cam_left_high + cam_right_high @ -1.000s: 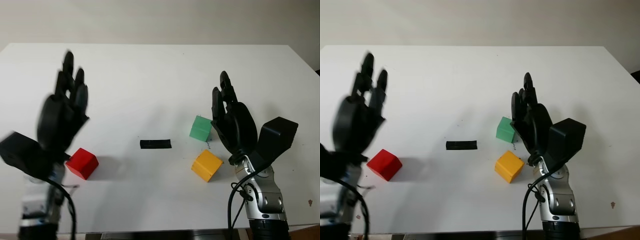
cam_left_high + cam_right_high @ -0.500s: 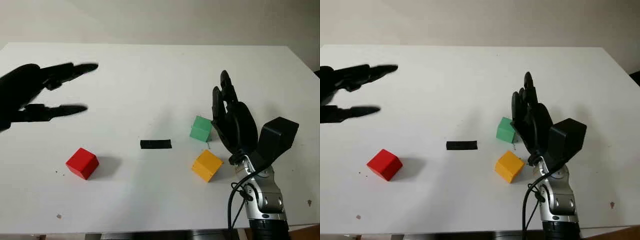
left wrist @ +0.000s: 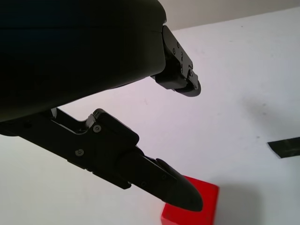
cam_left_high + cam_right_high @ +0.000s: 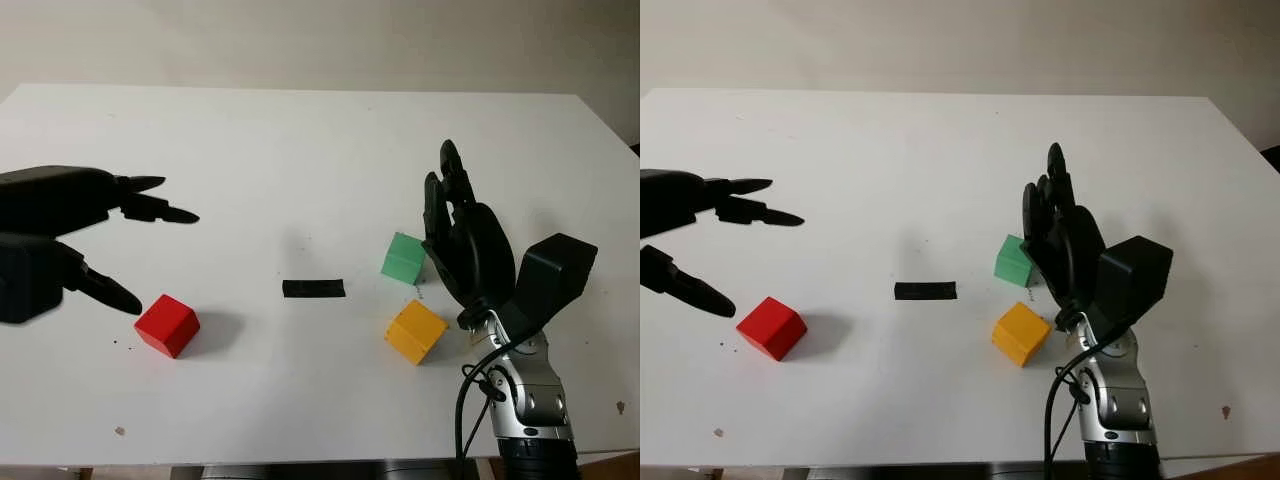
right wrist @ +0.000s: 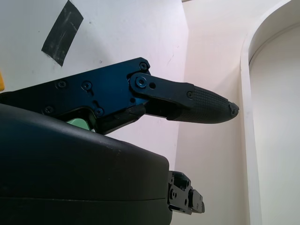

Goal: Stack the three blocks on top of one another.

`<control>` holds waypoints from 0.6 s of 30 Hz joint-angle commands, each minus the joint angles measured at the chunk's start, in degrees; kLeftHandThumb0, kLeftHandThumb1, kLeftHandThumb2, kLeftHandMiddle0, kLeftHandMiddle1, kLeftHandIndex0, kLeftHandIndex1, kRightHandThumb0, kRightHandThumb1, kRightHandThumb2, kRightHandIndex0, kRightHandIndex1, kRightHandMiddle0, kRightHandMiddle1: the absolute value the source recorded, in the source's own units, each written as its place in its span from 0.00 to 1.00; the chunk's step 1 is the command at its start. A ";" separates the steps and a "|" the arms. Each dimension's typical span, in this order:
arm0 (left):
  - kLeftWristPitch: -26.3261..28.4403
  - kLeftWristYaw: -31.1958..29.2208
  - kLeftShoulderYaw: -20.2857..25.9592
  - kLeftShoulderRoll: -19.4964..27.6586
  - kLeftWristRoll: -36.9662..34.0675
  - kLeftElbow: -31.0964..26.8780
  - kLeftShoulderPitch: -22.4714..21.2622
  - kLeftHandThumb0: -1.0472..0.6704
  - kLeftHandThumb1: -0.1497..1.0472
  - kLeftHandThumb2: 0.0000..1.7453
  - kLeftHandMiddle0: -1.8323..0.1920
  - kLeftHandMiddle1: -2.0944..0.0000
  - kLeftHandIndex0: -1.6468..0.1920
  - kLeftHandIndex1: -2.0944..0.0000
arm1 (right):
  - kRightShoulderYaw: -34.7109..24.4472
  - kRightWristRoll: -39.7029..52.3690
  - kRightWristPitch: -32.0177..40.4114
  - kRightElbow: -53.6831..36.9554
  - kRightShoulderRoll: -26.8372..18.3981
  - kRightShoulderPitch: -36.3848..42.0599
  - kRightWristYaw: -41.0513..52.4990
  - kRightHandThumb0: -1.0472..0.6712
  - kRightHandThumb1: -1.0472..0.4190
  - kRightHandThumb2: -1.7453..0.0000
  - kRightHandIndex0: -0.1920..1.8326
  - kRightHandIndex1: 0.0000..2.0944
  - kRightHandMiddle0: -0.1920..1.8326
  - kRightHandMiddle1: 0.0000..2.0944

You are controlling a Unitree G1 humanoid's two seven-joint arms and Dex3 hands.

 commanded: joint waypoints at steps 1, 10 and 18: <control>-1.55 1.19 -0.63 -0.45 1.20 -0.48 1.33 0.15 0.81 0.03 0.92 0.98 0.67 0.98 | 0.27 -0.31 -0.34 -1.32 -0.22 -0.50 -0.20 0.19 0.00 0.64 0.00 0.00 0.00 0.00; -2.98 2.66 -3.62 -1.57 5.48 -0.49 4.32 0.14 0.81 0.03 0.95 0.98 0.68 0.98 | -0.04 0.27 -0.13 -1.56 -0.19 -0.10 -0.40 0.19 0.00 0.64 0.00 0.00 0.00 0.00; -0.95 0.89 -6.07 -1.43 7.67 -1.44 5.66 0.13 0.83 0.03 0.97 0.98 0.70 0.98 | -0.24 0.31 0.39 -2.14 -0.43 0.16 -0.37 0.20 0.00 0.64 0.00 0.00 0.00 0.00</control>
